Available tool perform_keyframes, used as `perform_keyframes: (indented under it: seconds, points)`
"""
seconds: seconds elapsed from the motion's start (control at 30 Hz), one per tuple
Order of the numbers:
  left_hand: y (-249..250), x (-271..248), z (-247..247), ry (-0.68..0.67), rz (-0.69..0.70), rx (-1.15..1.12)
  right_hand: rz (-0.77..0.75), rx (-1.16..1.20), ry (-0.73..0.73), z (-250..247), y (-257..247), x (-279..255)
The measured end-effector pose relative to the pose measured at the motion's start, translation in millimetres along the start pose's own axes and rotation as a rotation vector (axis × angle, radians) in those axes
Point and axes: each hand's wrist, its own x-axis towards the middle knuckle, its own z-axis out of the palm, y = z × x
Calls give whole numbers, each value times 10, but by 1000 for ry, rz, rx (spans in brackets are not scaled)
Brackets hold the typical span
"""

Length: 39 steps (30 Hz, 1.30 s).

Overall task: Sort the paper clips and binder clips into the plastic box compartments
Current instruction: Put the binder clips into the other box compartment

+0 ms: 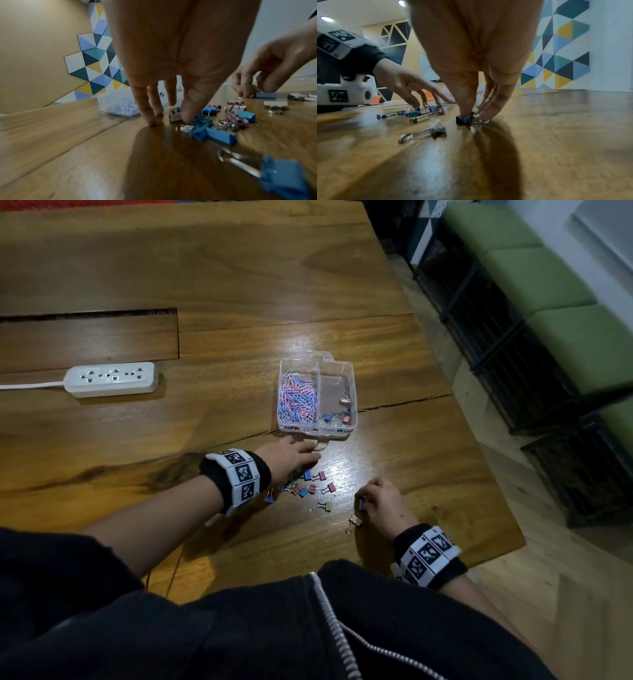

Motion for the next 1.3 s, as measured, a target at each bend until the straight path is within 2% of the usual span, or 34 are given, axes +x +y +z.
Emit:
perform_keyframes:
  seconds: [0.13,0.27,0.43,0.53,0.67,0.83,0.9,1.07,1.17,1.3]
  points:
    - [67,5,16,65,-25,55,-34,-68,-61,-12,-23,-44]
    - [84,-43,60,161,-81,-19,-66,-103,-49,-12,-19,-18]
    - [46,-173,157,179,-193,-213,-65,-119,-111,-171,-128,138]
    - [23,-255,128,216,-263,-388,-113,15,-3,-369,-344,346]
    - [8,-291,27,312,-281,-542,-204,85,183,-585,-644,704]
    - [17,-196,-184,439,-271,-803,-189,135,213,-515,-681,762]
    - [24,-134,-298,513,-262,-876,-203,121,172,-407,-610,617]
    - [114,127,-615,630,-233,-980,-282,-111,-138,-35,-377,328]
    - [145,267,-710,605,-178,-972,-319,-188,-101,63,-335,277]
    - [199,242,-629,471,-113,-708,-356,-175,-38,65,-299,253]
